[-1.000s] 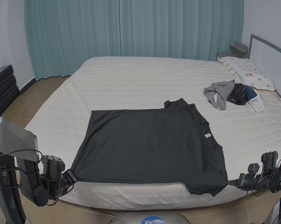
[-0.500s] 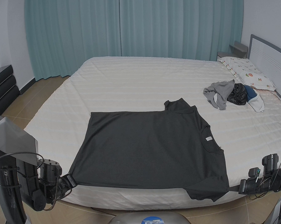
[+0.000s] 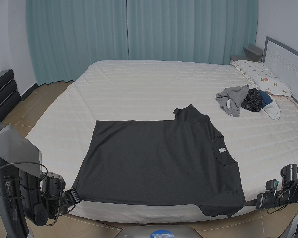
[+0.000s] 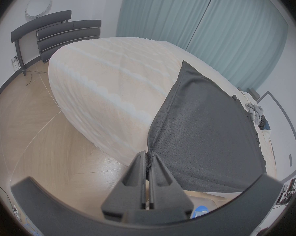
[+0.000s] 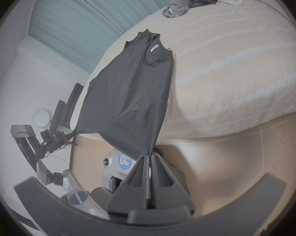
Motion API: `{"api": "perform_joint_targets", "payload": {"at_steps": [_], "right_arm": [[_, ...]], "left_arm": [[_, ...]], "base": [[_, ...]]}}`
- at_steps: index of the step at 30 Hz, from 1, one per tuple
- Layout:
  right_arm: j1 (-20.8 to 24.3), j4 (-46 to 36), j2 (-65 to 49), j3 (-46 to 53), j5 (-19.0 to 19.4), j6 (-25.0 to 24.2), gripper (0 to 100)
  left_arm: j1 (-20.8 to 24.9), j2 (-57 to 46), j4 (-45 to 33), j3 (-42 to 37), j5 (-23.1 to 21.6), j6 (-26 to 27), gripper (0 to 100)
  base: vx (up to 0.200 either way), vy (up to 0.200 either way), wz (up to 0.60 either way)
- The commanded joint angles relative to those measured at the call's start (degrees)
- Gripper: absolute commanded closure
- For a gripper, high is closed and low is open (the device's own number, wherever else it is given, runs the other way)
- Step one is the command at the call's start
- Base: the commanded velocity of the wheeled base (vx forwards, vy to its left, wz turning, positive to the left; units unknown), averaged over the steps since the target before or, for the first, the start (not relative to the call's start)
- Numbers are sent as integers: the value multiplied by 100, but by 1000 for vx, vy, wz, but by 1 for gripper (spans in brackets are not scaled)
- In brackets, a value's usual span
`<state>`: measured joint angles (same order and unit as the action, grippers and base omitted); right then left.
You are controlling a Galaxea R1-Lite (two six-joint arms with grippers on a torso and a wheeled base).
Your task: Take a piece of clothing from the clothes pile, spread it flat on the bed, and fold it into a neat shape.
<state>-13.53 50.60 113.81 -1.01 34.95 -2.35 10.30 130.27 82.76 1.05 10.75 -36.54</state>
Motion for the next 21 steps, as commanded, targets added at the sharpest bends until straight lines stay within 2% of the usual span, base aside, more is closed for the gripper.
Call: {"api": "perform_joint_targets", "payload": {"at_steps": [1,10,14,21], "right_arm": [[-9,-147,-263,101,-6,33,100],[-18,-464,-404,101,-50,279,100],[-18,-683,-632,101,-67,306,100],[-18,-1123,-975,101,-146,499,100]], "left_arm": [[7,16,-41,-105,15,24,100],[51,-186,-656,-105,138,164,100],[51,-221,-867,-105,340,331,100],[69,-467,-1183,-105,349,340,100]], "base": [[0,0,0],[0,0,0],[0,0,0],[0,0,0]]}}
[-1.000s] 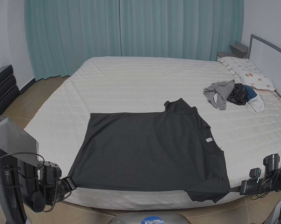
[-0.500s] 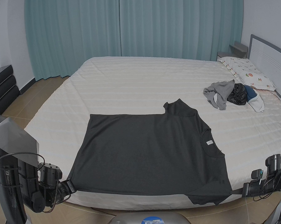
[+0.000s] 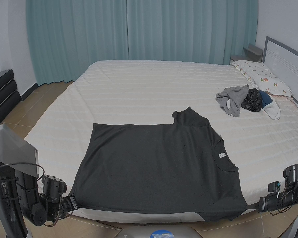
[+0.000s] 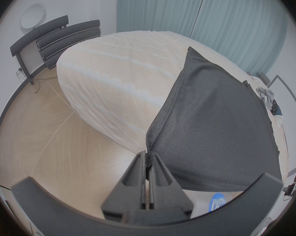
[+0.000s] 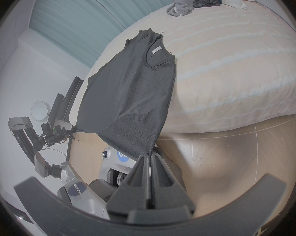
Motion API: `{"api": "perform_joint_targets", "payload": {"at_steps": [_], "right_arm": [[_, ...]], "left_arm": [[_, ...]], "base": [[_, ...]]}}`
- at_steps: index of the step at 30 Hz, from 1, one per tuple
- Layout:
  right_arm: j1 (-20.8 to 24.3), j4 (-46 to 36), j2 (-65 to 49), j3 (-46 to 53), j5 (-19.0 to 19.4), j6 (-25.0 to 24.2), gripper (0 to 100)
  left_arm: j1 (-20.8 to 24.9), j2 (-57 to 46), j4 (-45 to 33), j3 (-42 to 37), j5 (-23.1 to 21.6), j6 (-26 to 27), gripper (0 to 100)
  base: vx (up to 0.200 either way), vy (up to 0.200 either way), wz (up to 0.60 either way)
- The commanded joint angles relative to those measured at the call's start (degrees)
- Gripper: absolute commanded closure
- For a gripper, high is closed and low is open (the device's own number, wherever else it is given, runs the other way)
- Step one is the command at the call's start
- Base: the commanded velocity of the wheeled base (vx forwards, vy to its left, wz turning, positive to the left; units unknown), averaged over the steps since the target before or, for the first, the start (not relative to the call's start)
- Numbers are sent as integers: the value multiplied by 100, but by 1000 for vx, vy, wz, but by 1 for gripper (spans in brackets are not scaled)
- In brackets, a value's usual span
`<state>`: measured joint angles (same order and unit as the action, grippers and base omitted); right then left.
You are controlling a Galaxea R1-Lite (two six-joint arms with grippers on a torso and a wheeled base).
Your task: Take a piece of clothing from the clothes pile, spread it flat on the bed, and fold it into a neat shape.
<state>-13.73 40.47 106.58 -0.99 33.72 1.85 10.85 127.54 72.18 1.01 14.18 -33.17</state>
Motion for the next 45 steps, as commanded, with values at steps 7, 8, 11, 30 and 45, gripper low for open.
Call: {"api": "perform_joint_targets", "payload": {"at_steps": [7,8,11,30,45], "right_arm": [[2,-373,-498,99,-94,175,100],[2,-391,-533,99,-102,175,100],[2,-514,-630,99,-111,219,100],[107,-655,-902,-771,-102,-71,100],[327,-681,-876,-1668,-111,-1011,100]], "left_arm": [[14,-748,-776,-101,-47,118,100],[14,-774,-828,-101,-47,153,100],[14,-783,-908,-101,-38,197,100],[-136,-1047,-442,233,-29,241,100],[-312,-1284,-635,1419,32,91,100]], "base": [[0,0,0],[0,0,0],[0,0,0],[0,0,0],[0,0,0]]}}
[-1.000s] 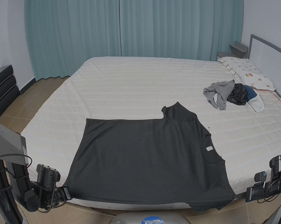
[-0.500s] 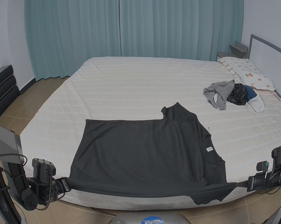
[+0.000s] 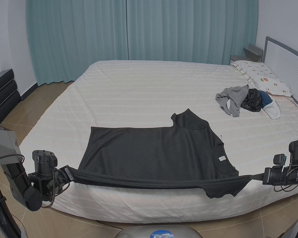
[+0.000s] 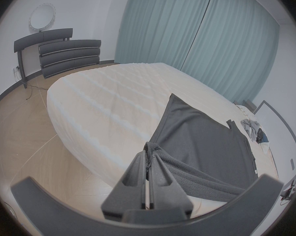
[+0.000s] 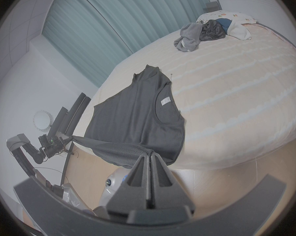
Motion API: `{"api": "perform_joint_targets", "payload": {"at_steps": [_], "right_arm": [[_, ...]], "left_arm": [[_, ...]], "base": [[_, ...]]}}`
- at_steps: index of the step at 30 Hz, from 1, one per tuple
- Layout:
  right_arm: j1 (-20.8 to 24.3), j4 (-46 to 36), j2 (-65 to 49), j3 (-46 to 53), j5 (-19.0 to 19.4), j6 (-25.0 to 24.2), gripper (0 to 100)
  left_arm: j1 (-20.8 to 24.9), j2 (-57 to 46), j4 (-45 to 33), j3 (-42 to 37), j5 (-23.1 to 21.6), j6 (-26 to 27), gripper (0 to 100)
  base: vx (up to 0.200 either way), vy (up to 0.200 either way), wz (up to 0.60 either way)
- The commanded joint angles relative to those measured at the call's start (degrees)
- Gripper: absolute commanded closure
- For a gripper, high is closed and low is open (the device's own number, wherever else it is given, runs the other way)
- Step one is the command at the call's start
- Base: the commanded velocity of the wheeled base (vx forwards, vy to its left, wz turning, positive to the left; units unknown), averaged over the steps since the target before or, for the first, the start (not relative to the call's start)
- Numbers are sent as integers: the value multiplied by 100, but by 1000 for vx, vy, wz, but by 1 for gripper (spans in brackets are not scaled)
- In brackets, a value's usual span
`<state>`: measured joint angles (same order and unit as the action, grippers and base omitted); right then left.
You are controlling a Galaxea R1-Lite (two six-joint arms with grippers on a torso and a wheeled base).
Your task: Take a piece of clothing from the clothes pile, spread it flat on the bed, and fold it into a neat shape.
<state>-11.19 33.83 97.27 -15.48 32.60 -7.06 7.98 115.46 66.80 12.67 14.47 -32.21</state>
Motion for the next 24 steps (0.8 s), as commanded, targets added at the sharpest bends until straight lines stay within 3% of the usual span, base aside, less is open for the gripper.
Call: {"api": "perform_joint_targets", "payload": {"at_steps": [1,13,24], "right_arm": [[91,-34,91,-280,-8,-164,100],[258,-25,600,-737,-245,-208,100],[275,-34,1119,-1097,-263,-217,100]], "left_arm": [[-25,-94,-194,351,3,-5,100],[45,-718,-2066,1309,3,-5,100],[133,-181,-2286,1827,-14,-5,100]], "base": [[0,0,0],[0,0,0],[0,0,0]]}}
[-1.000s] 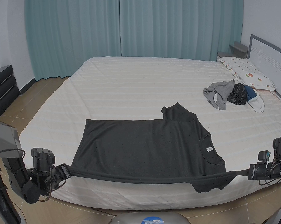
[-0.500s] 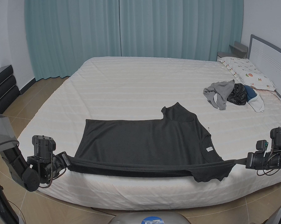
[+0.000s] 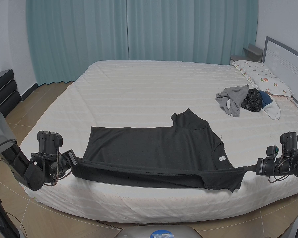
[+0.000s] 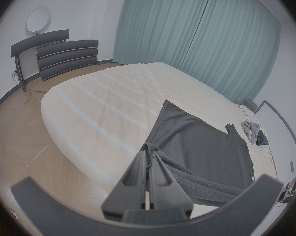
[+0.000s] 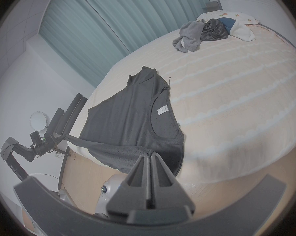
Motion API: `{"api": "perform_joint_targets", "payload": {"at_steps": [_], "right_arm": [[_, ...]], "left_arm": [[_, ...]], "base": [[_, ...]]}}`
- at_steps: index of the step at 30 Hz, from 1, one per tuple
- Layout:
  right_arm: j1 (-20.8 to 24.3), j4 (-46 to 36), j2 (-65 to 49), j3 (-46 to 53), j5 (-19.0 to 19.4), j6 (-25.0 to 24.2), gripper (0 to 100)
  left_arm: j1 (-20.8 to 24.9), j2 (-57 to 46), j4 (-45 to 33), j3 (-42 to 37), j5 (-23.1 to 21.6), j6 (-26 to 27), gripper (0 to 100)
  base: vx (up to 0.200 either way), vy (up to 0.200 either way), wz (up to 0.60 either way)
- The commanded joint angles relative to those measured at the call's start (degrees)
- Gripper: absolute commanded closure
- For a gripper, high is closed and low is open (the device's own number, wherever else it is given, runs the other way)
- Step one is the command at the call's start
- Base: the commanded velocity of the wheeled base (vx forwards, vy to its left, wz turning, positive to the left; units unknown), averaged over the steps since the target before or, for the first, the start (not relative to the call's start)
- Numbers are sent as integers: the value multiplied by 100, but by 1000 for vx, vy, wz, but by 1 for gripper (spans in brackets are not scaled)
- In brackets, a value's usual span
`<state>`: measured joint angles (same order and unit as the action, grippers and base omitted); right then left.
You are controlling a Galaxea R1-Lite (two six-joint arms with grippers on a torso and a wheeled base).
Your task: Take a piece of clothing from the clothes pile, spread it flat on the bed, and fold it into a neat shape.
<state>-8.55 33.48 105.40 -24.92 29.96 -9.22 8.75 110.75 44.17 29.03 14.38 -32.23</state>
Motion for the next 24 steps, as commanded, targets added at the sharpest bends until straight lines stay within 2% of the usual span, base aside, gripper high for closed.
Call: {"api": "perform_joint_targets", "payload": {"at_steps": [1,5,9,16,24], "right_arm": [[20,1,341,-189,1,-1,100],[90,1,499,-417,-96,-151,100],[187,54,429,-628,-210,-643,100],[274,36,112,-576,-210,-669,100],[371,54,95,-479,-210,-678,100]], "left_arm": [[65,342,-31,235,-6,-2,100],[74,456,-119,411,-6,-2,100],[74,351,-242,411,-6,-2,100],[65,61,-629,270,-23,-20,100],[65,157,-629,385,-67,-29,100]], "base": [[0,0,0],[0,0,0],[0,0,0],[0,0,0],[0,0,0]]}}
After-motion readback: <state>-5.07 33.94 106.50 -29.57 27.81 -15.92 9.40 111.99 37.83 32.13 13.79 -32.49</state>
